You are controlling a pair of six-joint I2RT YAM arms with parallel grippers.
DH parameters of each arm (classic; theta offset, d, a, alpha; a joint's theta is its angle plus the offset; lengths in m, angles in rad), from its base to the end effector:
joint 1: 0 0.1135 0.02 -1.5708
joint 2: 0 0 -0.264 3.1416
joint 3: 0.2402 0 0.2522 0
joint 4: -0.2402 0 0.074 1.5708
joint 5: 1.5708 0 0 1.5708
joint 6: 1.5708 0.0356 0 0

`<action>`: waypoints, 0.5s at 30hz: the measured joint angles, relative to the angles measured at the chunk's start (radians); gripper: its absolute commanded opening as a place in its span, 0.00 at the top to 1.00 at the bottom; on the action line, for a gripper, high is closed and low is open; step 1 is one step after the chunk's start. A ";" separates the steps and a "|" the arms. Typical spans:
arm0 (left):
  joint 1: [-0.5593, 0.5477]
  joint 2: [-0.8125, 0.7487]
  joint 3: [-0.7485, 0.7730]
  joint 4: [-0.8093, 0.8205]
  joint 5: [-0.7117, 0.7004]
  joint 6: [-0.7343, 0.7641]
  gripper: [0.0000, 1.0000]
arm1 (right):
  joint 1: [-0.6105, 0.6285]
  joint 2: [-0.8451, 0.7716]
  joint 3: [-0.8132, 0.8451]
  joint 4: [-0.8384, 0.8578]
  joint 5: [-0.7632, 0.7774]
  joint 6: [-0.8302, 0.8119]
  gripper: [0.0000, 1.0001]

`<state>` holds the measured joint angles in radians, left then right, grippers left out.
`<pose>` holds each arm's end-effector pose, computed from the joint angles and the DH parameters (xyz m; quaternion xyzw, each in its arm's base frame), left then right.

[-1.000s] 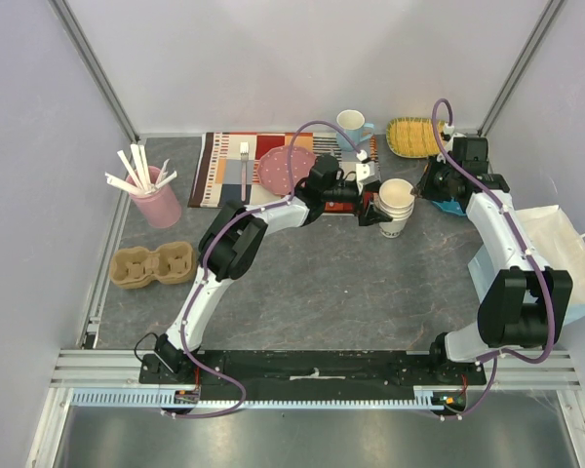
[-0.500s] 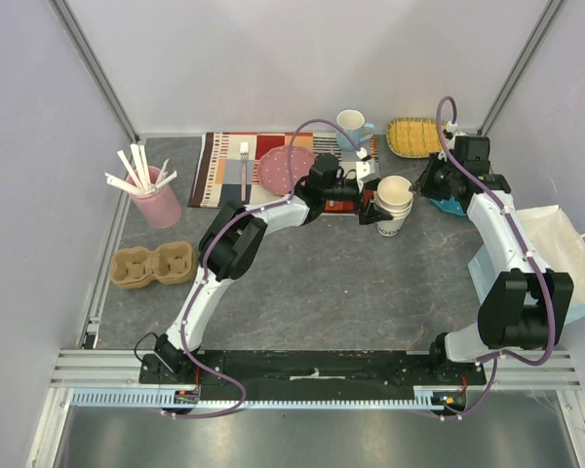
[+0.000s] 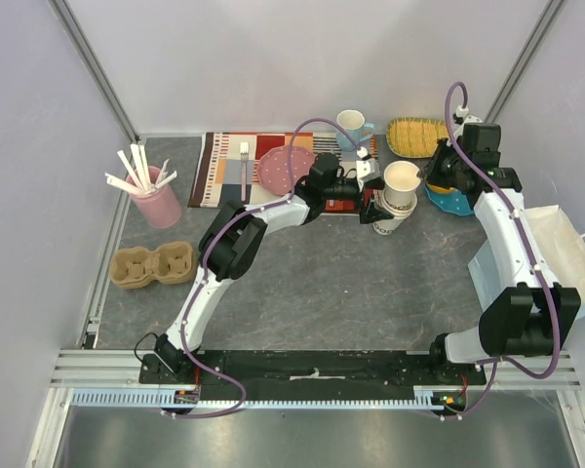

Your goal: Pack the takeout coffee

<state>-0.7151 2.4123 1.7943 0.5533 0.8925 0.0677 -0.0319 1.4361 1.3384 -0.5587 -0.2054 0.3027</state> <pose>0.3951 -0.3799 0.1902 0.5239 0.4958 -0.4948 0.4847 0.3205 -0.0030 0.3445 0.1040 0.8876 0.1504 0.4227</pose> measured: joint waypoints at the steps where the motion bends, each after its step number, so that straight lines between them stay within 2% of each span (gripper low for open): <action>1: 0.000 0.000 0.000 0.000 0.000 0.000 0.00 | 0.000 -0.004 0.010 -0.004 0.006 0.000 1.00; 8: -0.001 0.000 0.000 -0.022 0.002 0.005 0.00 | 0.002 -0.063 0.101 -0.008 0.039 -0.001 1.00; 15: -0.001 0.000 0.000 -0.046 0.005 0.009 0.00 | 0.002 -0.080 0.107 -0.009 0.050 -0.002 1.00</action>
<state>-0.7158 2.4119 1.7947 0.5076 0.8970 0.0769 -0.0299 1.3563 1.4452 -0.5674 -0.1551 0.3012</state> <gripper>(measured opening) 0.994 0.011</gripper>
